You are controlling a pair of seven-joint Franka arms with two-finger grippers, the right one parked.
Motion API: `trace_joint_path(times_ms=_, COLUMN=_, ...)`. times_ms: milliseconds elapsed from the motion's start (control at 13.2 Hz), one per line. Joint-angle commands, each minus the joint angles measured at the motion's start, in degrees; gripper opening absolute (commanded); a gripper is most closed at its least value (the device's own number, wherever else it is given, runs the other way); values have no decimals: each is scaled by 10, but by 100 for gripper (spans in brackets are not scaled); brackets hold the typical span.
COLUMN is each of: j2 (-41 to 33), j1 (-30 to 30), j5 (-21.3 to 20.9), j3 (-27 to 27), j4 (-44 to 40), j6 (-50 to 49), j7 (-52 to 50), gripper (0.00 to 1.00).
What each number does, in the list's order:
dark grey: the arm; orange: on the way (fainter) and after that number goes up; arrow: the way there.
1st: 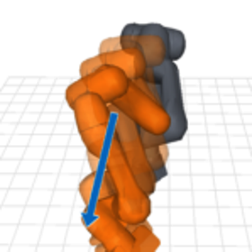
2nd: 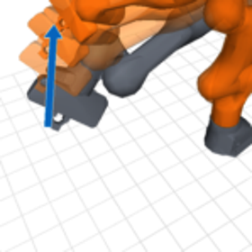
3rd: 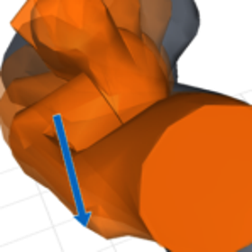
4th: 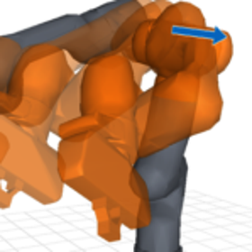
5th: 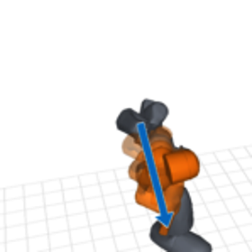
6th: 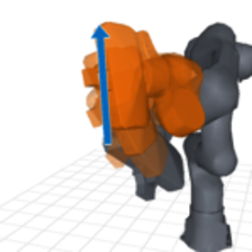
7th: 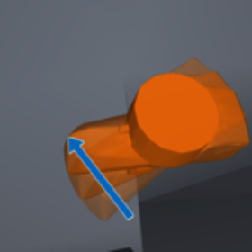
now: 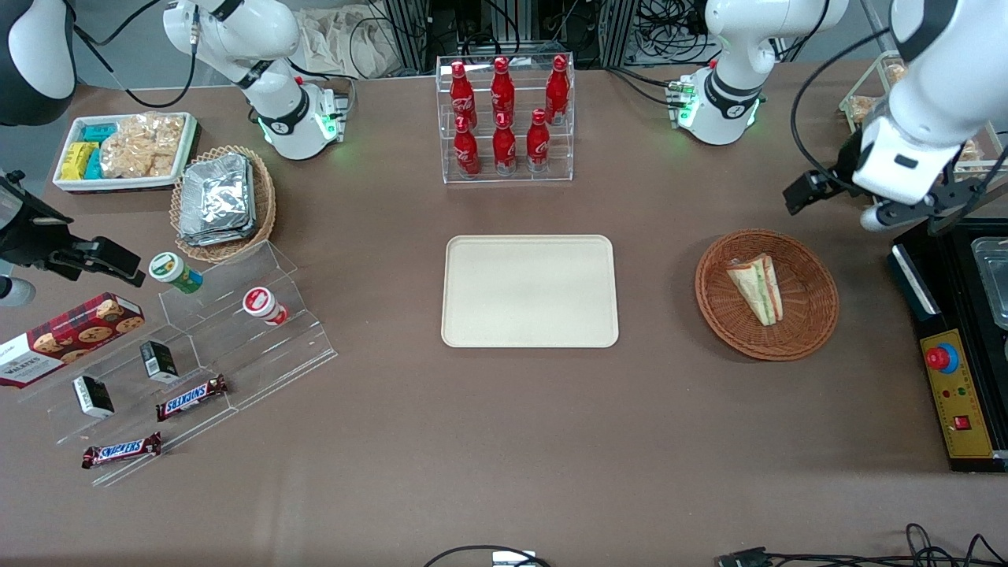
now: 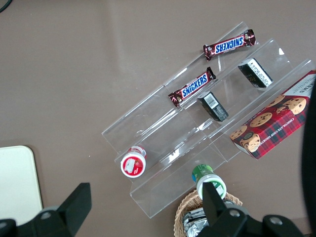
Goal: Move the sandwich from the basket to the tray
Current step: 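Move the left gripper down over the wrapped sandwich in the wicker basket, then lower the open left gripper around the sandwich and close it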
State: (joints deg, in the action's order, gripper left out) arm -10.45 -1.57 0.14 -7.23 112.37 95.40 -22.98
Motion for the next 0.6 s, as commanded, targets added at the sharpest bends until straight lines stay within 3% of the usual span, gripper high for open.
trace_joint_path(times_ms=0, j2=-37, j1=3, j5=-3, j3=28, j4=143, j6=122, j7=-20, gripper=100)
trace_joint_path(times_ms=528, j2=109, j1=4, j5=0, j3=74, j4=309, j6=515, j7=-25, gripper=100)
